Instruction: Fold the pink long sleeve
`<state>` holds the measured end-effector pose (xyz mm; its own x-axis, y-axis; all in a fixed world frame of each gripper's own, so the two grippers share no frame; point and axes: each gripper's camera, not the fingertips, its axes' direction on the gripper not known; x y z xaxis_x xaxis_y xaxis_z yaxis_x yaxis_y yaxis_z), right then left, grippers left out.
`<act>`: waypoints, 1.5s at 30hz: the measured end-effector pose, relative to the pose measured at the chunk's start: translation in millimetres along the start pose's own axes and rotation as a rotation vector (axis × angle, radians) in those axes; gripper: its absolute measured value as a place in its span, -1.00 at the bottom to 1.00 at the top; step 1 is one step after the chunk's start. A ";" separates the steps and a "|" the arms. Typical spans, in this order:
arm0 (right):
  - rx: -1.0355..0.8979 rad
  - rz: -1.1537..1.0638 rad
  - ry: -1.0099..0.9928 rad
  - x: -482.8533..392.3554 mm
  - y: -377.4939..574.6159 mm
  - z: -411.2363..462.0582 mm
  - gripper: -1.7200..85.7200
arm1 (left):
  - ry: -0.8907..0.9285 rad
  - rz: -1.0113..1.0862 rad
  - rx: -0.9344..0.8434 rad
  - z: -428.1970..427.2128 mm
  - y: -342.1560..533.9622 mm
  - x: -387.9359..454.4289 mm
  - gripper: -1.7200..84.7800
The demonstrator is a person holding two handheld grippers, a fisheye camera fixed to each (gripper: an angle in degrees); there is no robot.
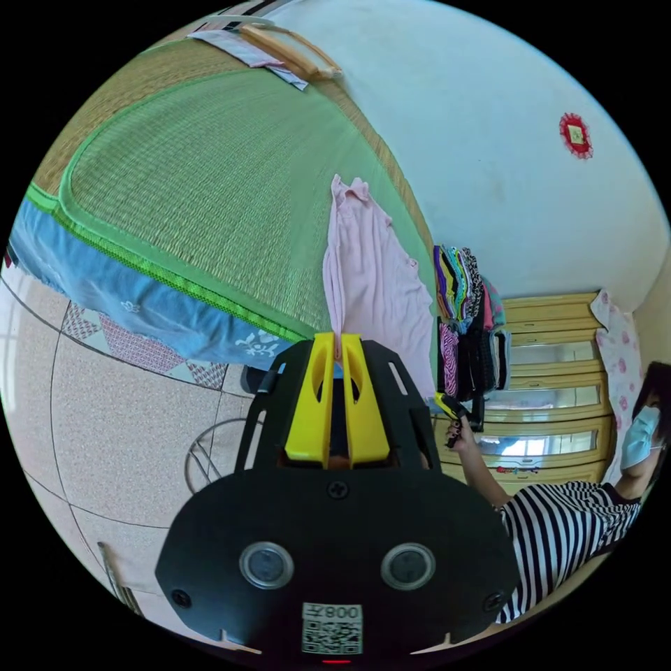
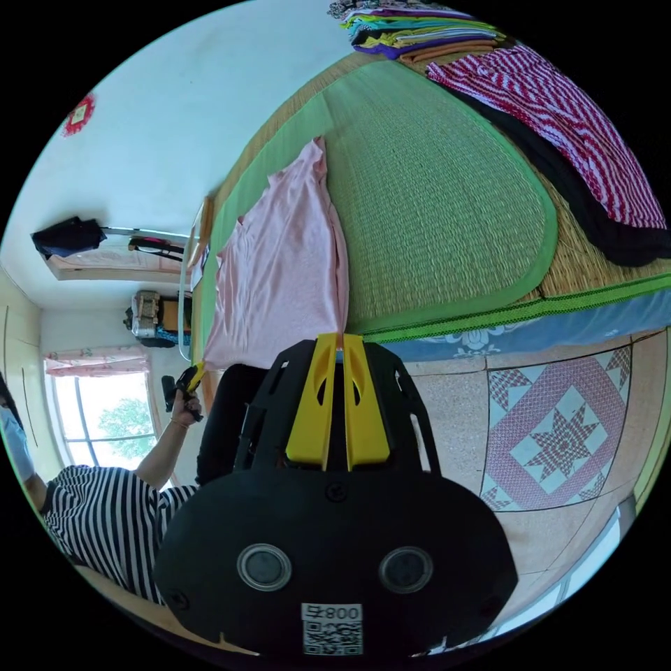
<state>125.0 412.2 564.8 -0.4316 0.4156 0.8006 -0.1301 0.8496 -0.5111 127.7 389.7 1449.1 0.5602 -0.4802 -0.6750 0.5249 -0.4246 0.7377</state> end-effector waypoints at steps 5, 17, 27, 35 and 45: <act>0.006 0.018 -0.054 14.6 20.5 5.4 -0.93 | -0.056 -0.049 -0.021 42.7 20.3 -25.7 -0.91; 0.078 -0.035 -0.160 12.0 39.2 -1.4 -0.93 | -0.025 0.459 -0.168 199.0 75.9 78.7 -0.84; 0.064 -0.090 -0.189 -4.2 28.2 5.5 -0.93 | -0.019 1.085 -0.432 426.0 159.5 228.1 -0.79; 0.047 -0.108 -0.224 -5.1 13.1 22.9 -0.93 | -0.276 1.287 -0.424 533.8 219.2 247.5 -0.88; 0.065 -0.085 -0.204 24.9 -45.2 36.8 -0.88 | -0.192 1.162 -0.428 592.8 229.0 225.0 -0.93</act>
<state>87.3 372.2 596.4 -0.5874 0.2635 0.7652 -0.2281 0.8533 -0.4689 -5.9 -270.6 1474.6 0.7473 -0.5224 0.4107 -0.0304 0.5905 0.8064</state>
